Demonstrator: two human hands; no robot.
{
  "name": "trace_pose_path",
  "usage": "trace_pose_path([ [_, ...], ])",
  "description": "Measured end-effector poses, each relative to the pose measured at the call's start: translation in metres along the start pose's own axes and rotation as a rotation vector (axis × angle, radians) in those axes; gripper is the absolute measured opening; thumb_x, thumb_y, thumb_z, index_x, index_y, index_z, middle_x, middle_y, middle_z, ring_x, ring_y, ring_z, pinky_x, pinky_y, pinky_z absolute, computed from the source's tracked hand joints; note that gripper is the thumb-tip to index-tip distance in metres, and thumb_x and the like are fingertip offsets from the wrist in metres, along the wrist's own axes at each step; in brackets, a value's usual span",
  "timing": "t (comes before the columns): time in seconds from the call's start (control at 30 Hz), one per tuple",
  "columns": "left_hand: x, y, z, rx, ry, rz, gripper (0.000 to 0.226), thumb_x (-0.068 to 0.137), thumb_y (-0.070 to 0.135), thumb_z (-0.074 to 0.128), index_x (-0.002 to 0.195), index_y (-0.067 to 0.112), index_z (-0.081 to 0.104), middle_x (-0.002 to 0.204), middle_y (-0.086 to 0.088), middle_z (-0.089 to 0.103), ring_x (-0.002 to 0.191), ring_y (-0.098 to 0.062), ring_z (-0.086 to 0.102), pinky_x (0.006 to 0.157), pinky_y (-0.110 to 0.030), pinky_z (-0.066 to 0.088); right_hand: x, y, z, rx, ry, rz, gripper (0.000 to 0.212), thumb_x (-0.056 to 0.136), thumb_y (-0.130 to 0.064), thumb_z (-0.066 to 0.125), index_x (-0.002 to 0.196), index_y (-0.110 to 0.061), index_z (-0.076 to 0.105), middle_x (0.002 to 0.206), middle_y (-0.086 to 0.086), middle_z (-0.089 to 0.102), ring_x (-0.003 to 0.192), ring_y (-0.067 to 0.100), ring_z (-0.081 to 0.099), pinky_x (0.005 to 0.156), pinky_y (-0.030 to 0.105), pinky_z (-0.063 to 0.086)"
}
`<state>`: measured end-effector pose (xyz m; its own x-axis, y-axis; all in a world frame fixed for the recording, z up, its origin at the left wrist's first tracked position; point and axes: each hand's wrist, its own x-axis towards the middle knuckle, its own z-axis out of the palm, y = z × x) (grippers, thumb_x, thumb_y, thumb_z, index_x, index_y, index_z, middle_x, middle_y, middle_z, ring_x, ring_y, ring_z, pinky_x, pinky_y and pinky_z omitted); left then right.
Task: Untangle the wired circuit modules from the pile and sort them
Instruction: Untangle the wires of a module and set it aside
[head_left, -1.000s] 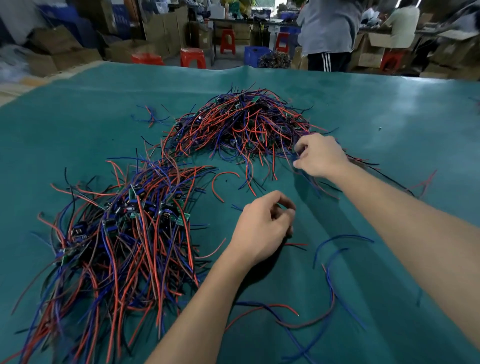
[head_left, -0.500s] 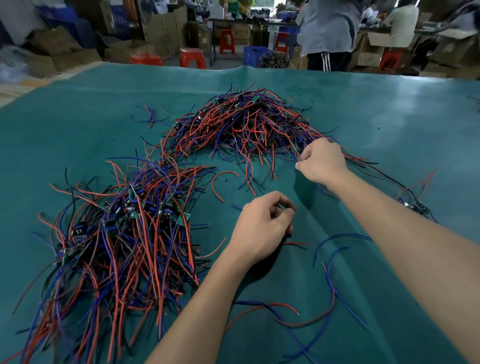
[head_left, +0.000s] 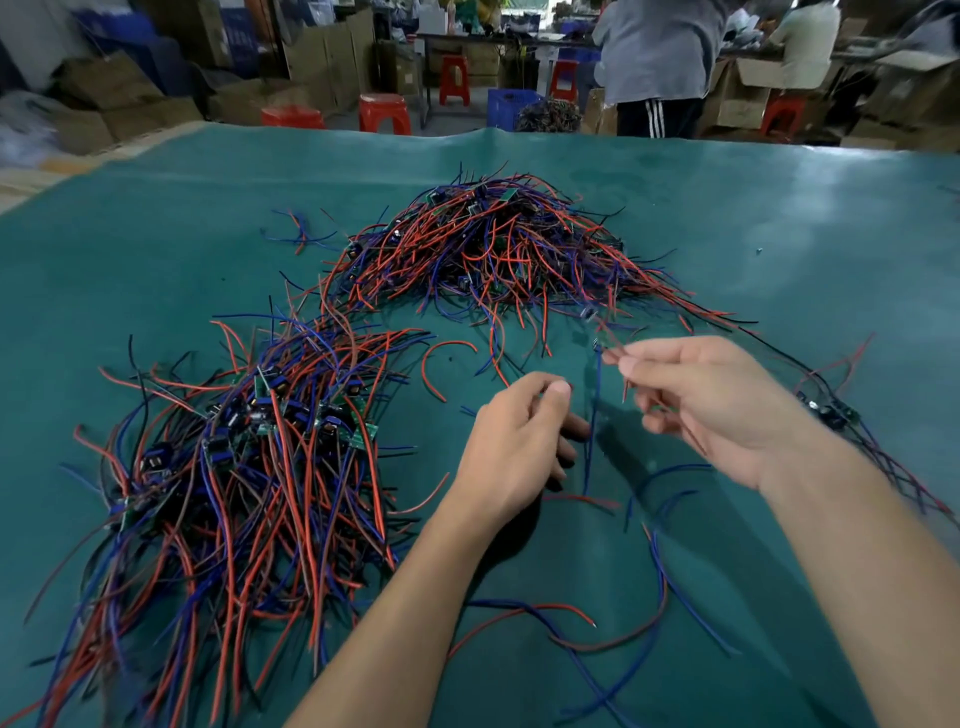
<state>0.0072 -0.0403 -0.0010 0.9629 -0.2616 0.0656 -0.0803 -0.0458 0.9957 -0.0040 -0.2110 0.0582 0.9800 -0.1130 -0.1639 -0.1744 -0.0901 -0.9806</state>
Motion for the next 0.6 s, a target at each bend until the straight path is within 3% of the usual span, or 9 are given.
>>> trace_pose_path([
  [0.1, 0.0, 0.002, -0.002, 0.008, 0.014, 0.013, 0.035, 0.095, 0.044, 0.04, 0.092, 0.017, 0.063, 0.074, -0.007, 0.071, 0.052, -0.025, 0.058, 0.049, -0.037, 0.051, -0.021, 0.015, 0.016, -0.042, -0.019, -0.068, 0.015, 0.094, 0.0, 0.065, 0.101, -0.008, 0.075, 0.062, -0.002, 0.06, 0.05, 0.007, 0.048, 0.044, 0.019, 0.037],
  [0.17, 0.0, 0.003, -0.004, 0.137, 0.024, 0.06, 0.041, 0.095, 0.045, 0.042, 0.084, 0.012, 0.063, 0.066, -0.002, 0.065, 0.058, -0.023, 0.059, 0.059, -0.044, 0.054, -0.029, 0.023, 0.029, -0.079, -0.063, -0.122, 0.018, 0.09, 0.002, 0.069, 0.095, -0.013, 0.077, 0.065, 0.001, 0.064, 0.051, 0.008, 0.05, 0.045, 0.019, 0.038],
  [0.23, 0.001, 0.003, -0.006, 0.257, 0.05, 0.114, 0.043, 0.095, 0.043, 0.042, 0.076, 0.007, 0.056, 0.064, 0.0, 0.057, 0.062, -0.02, 0.054, 0.067, -0.048, 0.051, -0.03, 0.028, 0.038, -0.144, -0.093, -0.156, 0.019, 0.084, 0.0, 0.071, 0.087, -0.016, 0.079, 0.067, 0.003, 0.07, 0.05, 0.007, 0.052, 0.047, 0.017, 0.038],
  [0.3, 0.001, 0.002, -0.008, 0.233, 0.071, 0.113, 0.041, 0.099, 0.036, 0.043, 0.074, 0.005, 0.051, 0.063, -0.008, 0.055, 0.06, -0.019, 0.052, 0.067, -0.05, 0.05, -0.029, 0.031, 0.041, -0.211, -0.1, -0.176, 0.014, 0.073, -0.01, 0.068, 0.08, -0.017, 0.078, 0.064, 0.001, 0.071, 0.05, 0.006, 0.053, 0.047, 0.014, 0.038],
  [0.37, 0.0, 0.002, -0.007, 0.158, 0.065, 0.085, 0.039, 0.104, 0.026, 0.046, 0.074, 0.002, 0.052, 0.061, -0.011, 0.059, 0.053, -0.02, 0.054, 0.06, -0.044, 0.052, -0.029, 0.031, 0.039, -0.241, -0.083, -0.193, 0.018, 0.066, -0.018, 0.062, 0.074, -0.017, 0.077, 0.057, -0.001, 0.068, 0.049, 0.009, 0.051, 0.047, 0.015, 0.037],
  [0.47, 0.0, 0.003, -0.006, 0.092, 0.059, 0.049, 0.023, 0.103, 0.017, 0.049, 0.086, 0.01, 0.061, 0.062, -0.003, 0.065, 0.045, -0.014, 0.054, 0.05, -0.026, 0.047, -0.028, 0.031, 0.032, -0.364, -0.039, -0.249, 0.02, 0.065, -0.027, 0.06, 0.072, -0.023, 0.079, 0.057, 0.005, 0.067, 0.049, 0.015, 0.052, 0.052, 0.026, 0.043],
  [0.6, 0.0, 0.001, -0.004, 0.002, 0.087, 0.041, 0.008, 0.099, 0.007, 0.056, 0.1, 0.012, 0.063, 0.068, -0.002, 0.067, 0.046, -0.01, 0.053, 0.05, -0.021, 0.046, -0.026, 0.037, 0.032, -0.514, 0.079, -0.318, 0.026, 0.076, -0.038, 0.062, 0.063, -0.017, 0.071, 0.05, 0.004, 0.061, 0.051, 0.025, 0.057, 0.056, 0.034, 0.048],
])
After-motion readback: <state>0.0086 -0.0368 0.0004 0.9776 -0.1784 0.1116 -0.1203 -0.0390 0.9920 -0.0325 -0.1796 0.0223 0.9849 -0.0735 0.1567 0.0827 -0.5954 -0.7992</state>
